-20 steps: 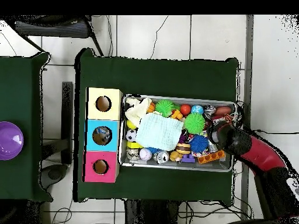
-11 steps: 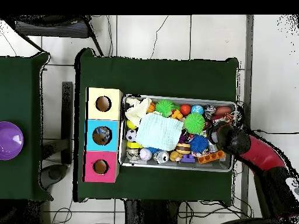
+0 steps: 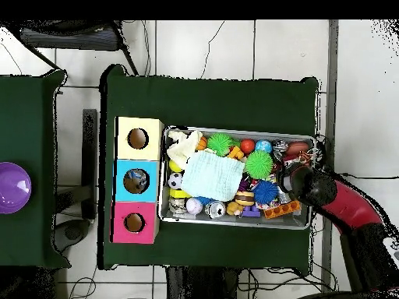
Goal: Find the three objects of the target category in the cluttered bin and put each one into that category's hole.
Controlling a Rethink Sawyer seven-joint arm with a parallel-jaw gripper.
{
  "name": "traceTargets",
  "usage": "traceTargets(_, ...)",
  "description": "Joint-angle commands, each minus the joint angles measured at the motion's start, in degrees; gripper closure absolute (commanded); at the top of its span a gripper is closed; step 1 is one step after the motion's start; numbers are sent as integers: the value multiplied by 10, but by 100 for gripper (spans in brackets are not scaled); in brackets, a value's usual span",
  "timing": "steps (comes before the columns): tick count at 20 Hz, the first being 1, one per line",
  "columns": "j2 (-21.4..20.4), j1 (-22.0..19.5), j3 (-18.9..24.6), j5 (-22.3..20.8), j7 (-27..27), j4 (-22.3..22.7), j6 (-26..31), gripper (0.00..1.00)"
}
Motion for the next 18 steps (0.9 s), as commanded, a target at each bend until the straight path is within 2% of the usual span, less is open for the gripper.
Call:
traceTargets(1, 40, 14, -20, -6, -28, -25, 108, 0)
traceTargets(10, 31, 53, -64, -26, -5, -38, 89, 0)
traceTargets(18, 52, 85, -109, -36, -4, -91, 86, 0)
